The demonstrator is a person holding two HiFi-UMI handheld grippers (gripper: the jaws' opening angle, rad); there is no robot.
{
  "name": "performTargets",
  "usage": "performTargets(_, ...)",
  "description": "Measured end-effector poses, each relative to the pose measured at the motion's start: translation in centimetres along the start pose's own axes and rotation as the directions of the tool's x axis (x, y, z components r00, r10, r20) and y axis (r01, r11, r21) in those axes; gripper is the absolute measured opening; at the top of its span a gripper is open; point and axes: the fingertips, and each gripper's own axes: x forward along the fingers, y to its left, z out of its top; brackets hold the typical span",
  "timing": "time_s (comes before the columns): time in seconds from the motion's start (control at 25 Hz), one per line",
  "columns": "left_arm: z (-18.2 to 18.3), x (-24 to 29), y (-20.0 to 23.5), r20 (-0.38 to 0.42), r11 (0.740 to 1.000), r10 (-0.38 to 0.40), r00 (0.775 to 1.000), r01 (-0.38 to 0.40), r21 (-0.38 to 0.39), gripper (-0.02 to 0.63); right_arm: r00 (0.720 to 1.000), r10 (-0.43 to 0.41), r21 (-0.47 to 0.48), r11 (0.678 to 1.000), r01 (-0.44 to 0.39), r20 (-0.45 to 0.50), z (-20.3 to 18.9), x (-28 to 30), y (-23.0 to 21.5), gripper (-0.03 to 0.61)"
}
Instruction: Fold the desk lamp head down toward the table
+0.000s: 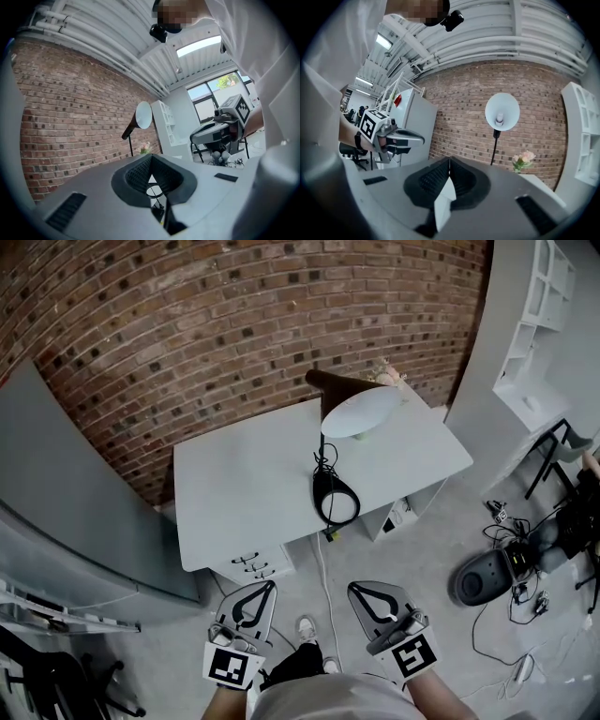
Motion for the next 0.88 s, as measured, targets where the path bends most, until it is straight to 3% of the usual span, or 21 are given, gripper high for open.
performTargets(0.8,0.2,8.9,7.0,0.086,0.99,-0.135,0.987,0.138,-0.023,0.008,0.996,-0.08,-0.055,0.995,0.078,-0.03,2.1,9.3,-5.4,0.018)
performTargets(0.88,-0.2,9.4,7.6,0.087,0.987,-0.163,0.983,0.163,0.002,0.008,0.996,-0.081,-0.053,0.995,0.079,-0.033,2.0,10.6,-5.4,0.018)
